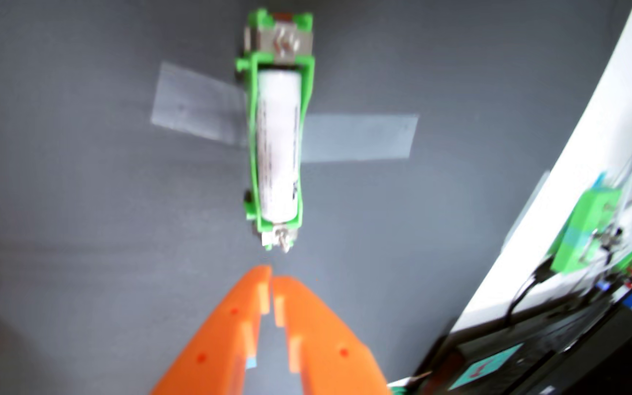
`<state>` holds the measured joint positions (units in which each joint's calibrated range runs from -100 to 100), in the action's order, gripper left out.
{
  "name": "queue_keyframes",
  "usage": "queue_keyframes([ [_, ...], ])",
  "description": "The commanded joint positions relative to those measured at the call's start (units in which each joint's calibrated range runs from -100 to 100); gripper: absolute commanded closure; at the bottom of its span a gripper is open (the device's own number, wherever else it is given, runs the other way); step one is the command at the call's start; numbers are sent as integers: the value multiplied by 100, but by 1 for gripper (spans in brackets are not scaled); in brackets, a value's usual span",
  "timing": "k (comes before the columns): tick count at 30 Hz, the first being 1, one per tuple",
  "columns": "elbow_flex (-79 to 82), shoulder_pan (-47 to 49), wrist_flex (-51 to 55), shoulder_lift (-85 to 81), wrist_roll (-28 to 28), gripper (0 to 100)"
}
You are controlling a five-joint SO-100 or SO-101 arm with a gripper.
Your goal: Insert Battery
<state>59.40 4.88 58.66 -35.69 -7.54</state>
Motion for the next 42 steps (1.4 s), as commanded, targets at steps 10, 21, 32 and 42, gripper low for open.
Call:
queue_keyframes([
  [10,512,-913,-15,-395,187,98],
  [21,1286,-924,-362,-453,182,98],
  [32,1304,-924,-362,-462,156,98],
  [42,1304,-913,-362,-453,177,98],
])
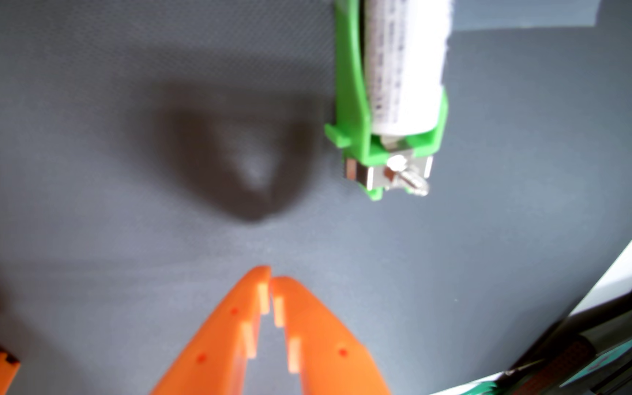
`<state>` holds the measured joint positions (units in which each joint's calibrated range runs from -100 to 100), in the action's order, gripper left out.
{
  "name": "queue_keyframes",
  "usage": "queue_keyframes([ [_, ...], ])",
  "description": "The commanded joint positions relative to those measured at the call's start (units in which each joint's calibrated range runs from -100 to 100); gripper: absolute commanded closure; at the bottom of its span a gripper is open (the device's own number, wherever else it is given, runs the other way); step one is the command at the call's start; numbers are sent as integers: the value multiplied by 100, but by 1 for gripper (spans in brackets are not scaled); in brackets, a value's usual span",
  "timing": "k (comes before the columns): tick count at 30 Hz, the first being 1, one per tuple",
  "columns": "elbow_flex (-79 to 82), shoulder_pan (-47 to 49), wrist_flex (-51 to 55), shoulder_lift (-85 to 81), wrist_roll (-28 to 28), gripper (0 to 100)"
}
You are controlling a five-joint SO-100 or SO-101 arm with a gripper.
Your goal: Insert Battery
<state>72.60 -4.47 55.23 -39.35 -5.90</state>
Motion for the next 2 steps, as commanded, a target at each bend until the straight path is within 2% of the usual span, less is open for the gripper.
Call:
queue_keyframes([
  [1,-16,22,-19,-87,13,98],
  [2,-16,22,-19,-87,13,98],
])
